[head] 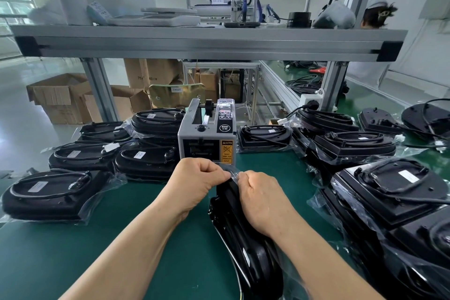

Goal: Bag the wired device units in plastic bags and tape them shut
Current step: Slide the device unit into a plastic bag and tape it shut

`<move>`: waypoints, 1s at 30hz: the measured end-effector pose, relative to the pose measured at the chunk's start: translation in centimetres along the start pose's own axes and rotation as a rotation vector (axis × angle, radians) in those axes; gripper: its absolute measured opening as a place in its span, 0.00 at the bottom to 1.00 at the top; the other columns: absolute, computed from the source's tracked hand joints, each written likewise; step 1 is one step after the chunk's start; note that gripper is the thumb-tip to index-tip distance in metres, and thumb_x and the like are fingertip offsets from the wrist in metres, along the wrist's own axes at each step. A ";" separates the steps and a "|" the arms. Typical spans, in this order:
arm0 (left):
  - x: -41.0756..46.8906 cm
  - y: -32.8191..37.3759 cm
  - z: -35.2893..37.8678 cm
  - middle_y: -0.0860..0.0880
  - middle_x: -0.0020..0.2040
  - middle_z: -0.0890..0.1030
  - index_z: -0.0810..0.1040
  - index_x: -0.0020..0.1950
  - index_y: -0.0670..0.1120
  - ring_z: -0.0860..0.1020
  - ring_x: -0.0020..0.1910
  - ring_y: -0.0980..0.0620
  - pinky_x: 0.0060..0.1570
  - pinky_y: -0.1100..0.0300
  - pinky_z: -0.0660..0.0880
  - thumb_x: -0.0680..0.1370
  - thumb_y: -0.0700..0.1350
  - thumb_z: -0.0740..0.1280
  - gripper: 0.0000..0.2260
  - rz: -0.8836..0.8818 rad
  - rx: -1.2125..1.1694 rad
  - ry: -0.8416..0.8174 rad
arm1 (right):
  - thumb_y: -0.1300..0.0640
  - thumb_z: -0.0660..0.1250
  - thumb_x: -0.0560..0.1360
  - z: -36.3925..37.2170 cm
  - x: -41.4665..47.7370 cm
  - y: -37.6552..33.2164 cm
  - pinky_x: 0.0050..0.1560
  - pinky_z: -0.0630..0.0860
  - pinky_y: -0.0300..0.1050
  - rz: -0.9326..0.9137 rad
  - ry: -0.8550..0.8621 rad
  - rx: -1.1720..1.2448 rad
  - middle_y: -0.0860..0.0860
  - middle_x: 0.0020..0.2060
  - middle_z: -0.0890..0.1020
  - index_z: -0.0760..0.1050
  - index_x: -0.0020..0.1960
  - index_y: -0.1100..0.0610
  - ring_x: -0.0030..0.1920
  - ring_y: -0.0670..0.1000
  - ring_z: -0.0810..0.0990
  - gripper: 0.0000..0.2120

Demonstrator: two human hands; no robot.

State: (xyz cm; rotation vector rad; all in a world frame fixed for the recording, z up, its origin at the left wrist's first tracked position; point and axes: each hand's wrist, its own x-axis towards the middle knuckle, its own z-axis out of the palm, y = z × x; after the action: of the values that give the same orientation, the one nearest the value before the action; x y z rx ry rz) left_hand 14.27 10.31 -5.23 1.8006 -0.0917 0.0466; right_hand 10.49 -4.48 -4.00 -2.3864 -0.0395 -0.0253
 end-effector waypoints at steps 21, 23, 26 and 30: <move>0.1 -1.0 1.7 0.52 0.28 0.78 0.83 0.42 0.40 0.72 0.24 0.59 0.24 0.68 0.68 0.71 0.41 0.74 0.04 -0.208 -0.180 0.088 | 0.50 0.49 0.85 0.2 0.3 0.1 0.45 0.71 0.46 -0.023 0.006 -0.078 0.54 0.43 0.80 0.73 0.45 0.56 0.45 0.55 0.78 0.19; -0.2 -1.0 1.9 0.51 0.30 0.80 0.83 0.45 0.38 0.74 0.25 0.59 0.25 0.67 0.70 0.72 0.41 0.74 0.07 -0.241 -0.238 0.080 | 0.50 0.49 0.85 0.1 0.3 0.1 0.46 0.73 0.47 -0.020 0.011 -0.075 0.55 0.45 0.81 0.74 0.46 0.57 0.47 0.56 0.79 0.19; -0.8 -0.9 1.8 0.49 0.35 0.83 0.82 0.49 0.40 0.78 0.29 0.56 0.27 0.65 0.73 0.71 0.42 0.77 0.10 -0.274 -0.296 0.010 | 0.52 0.50 0.85 0.1 0.2 0.1 0.50 0.75 0.49 -0.040 0.011 -0.095 0.55 0.47 0.81 0.72 0.45 0.56 0.49 0.57 0.79 0.17; -1.1 -0.8 1.3 0.46 0.38 0.84 0.82 0.50 0.42 0.80 0.32 0.53 0.30 0.63 0.75 0.70 0.40 0.78 0.11 -0.323 -0.355 -0.029 | 0.54 0.49 0.85 0.4 0.2 0.0 0.49 0.74 0.48 -0.057 0.029 -0.112 0.53 0.44 0.80 0.71 0.45 0.56 0.47 0.56 0.78 0.16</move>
State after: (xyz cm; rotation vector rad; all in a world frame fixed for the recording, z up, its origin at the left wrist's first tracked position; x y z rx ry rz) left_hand 13.21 9.21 -6.36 1.4427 0.1620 -0.2147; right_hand 10.69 -4.16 -4.28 -2.4962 -0.0950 -0.0907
